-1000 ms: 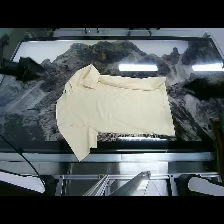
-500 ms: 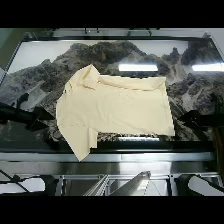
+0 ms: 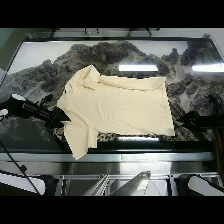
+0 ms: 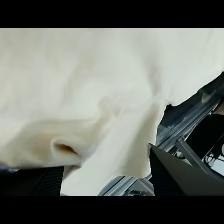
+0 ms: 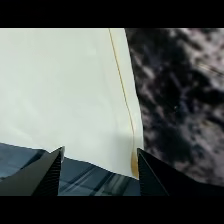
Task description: Fold the shirts.
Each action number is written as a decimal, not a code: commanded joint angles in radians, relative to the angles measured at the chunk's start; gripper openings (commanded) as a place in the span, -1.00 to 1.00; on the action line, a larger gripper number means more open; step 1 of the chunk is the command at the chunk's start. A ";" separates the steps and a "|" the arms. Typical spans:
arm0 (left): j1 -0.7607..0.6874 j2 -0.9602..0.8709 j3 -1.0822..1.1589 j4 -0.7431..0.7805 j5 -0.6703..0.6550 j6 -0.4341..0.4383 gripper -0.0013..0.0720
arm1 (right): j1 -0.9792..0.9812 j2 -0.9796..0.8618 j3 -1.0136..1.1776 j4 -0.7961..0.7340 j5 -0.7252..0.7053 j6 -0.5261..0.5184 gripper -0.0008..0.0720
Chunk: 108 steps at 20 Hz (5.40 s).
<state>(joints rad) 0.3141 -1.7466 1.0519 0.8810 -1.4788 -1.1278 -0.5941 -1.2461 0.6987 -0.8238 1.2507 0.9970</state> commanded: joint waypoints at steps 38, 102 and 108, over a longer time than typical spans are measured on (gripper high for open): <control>0.084 -0.083 0.047 -0.060 0.007 -0.004 0.09 | 0.036 -0.270 -0.005 0.058 -0.053 -0.066 0.37; 0.048 -0.478 1.029 -0.562 0.024 -0.040 -0.91 | 0.264 -0.529 0.515 1.098 -0.257 -0.459 -0.94; 0.061 -0.478 0.898 -0.584 0.033 0.023 -0.92 | 0.254 -0.602 0.515 1.027 -0.247 -0.449 -0.94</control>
<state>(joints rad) 0.3729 -2.2219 1.9873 0.3096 -1.4593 -1.1404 -0.3382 -1.8107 1.2064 0.2424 1.0046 0.5369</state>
